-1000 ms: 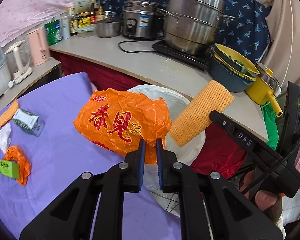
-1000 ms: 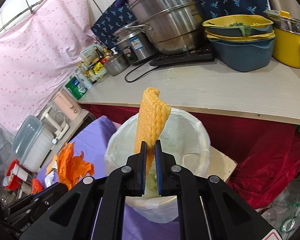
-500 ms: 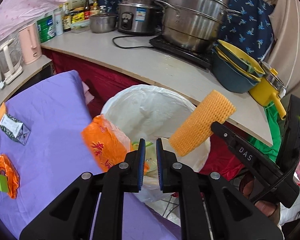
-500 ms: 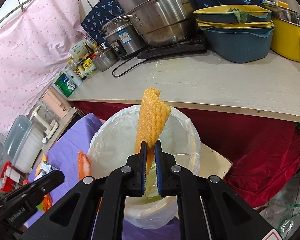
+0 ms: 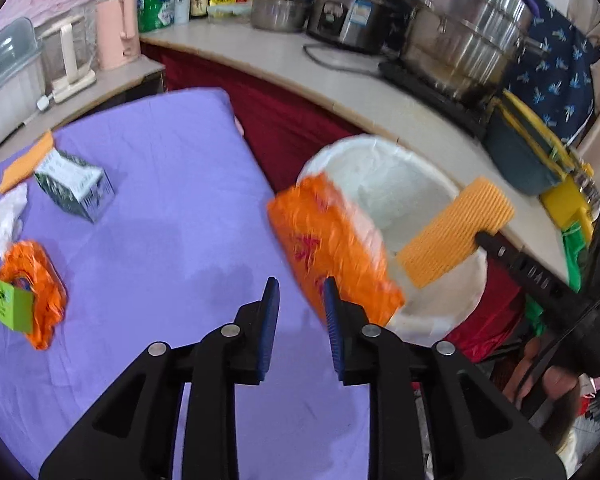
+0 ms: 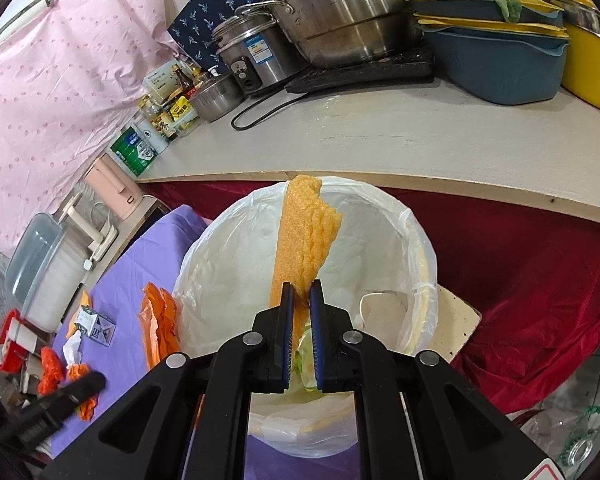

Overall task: Collect trash
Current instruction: 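Lower the foam net and orange bag into the white bin and open both tools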

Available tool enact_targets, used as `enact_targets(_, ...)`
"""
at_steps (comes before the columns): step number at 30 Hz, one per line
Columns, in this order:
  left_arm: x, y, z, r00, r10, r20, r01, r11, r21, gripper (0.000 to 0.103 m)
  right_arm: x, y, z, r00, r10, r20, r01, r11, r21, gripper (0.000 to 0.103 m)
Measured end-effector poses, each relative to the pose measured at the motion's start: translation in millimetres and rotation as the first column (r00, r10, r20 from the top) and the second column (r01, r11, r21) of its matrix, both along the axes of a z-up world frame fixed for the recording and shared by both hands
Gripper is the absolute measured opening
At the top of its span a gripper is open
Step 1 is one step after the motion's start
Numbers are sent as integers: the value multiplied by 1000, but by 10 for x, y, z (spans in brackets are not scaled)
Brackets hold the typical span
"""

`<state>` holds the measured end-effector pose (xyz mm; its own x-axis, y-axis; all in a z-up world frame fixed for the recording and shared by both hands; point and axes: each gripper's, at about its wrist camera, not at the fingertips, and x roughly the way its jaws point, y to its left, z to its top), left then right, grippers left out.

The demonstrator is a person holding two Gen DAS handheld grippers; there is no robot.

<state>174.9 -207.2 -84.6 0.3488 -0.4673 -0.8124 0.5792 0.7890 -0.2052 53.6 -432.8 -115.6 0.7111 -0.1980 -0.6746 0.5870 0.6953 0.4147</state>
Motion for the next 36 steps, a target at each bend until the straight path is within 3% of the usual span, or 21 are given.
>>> enact_targets(5,-116,-240,-319,998,-52,-29,53,998,42,22,39,41,-109,1000,12,-21,-11,1000,11,9)
enact_targets(11,-121,-513,-333,996,-89,-19,89,996,20,22,48,32,-212,999,5,-37,-4,1000,19,14)
enact_targets(15,-86,-693,-318,994,-104,-16,105,994,21,22,25,5,-233,1000,-7,-28,7,1000,27,31)
enact_targets(17,-79,-725,-288,994,-105,-19,105,994,4,22,5,-8,-231,1000,-11,-20,12,999,36,33)
enact_targets(21,-73,-655,-182,996,-87,-10,87,996,-35,31,-36,-6,-178,1000,-10,-7,10,999,35,34)
enact_targets(25,-29,-558,-118,999,-51,4,51,998,-33,33,-48,23,-100,1000,-4,3,4,1000,15,34)
enact_targets(29,-6,-404,7,1000,-14,12,15,998,-63,48,-52,86,-19,1000,9,14,-9,1000,5,38)
enact_targets(36,-26,-187,191,999,20,45,-17,997,-79,49,-73,249,144,999,31,31,-30,999,-19,40)
